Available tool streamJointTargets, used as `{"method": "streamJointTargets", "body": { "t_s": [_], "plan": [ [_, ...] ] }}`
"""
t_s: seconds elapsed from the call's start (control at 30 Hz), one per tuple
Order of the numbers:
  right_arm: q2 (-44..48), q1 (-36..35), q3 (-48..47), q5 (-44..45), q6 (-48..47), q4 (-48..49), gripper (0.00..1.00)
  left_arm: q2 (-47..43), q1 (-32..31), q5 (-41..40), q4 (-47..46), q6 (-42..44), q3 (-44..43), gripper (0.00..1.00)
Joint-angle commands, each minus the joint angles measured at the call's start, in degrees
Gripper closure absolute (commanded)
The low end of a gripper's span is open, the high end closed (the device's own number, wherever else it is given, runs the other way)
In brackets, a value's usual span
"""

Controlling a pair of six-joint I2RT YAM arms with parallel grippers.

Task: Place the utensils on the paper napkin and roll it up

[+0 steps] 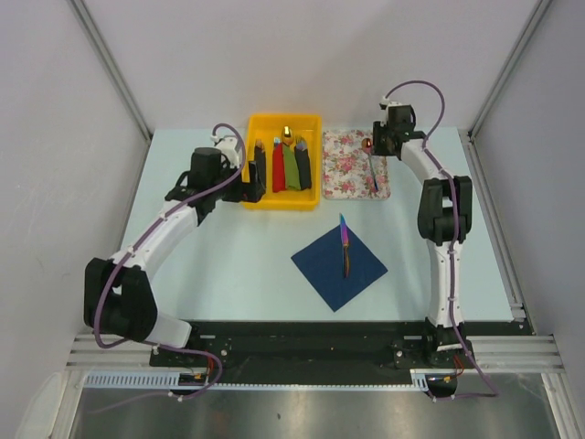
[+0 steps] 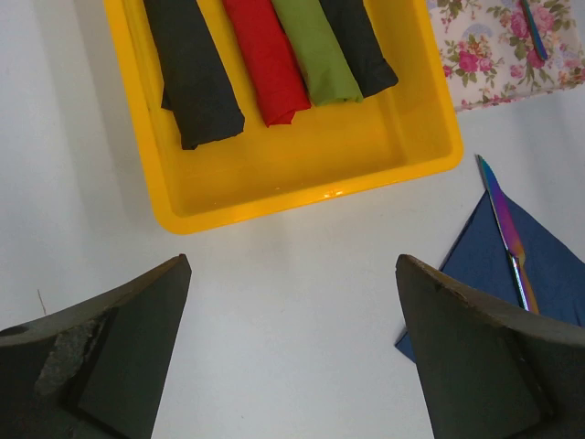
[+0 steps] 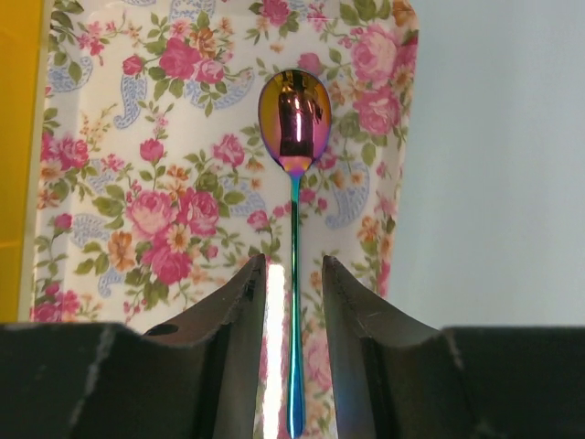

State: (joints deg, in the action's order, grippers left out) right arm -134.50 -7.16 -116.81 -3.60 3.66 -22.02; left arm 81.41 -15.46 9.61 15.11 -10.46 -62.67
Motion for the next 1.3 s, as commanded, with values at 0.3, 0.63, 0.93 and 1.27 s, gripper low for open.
{"method": "streamJointTargets", "body": {
  "t_s": [0.3, 0.63, 0.93, 1.27],
  "plan": [
    [-9.81, -0.58, -9.56, -0.89, -3.49, 1.02, 0.68, 3.93, 2.37, 0.50, -0.26, -0.44, -4.30, 0.00],
    [-17.19, -1.28, -22.82, 1.04, -4.80, -8.99, 0.74, 5.96, 3.60, 1.03, 1.14, -1.23, -6.67, 0.00],
    [-16.59, -2.07, -21.18, 2.72, -6.83, -14.36, 0.76, 4.91, 4.56, 1.47, 1.76, -1.49, -6.58, 0.00],
    [-15.80, -1.19, -18.36, -1.85, -6.12, -18.76, 0.93, 3.85, 5.62, 1.73, 2.37, -1.76, -6.14, 0.00]
  ]
}}
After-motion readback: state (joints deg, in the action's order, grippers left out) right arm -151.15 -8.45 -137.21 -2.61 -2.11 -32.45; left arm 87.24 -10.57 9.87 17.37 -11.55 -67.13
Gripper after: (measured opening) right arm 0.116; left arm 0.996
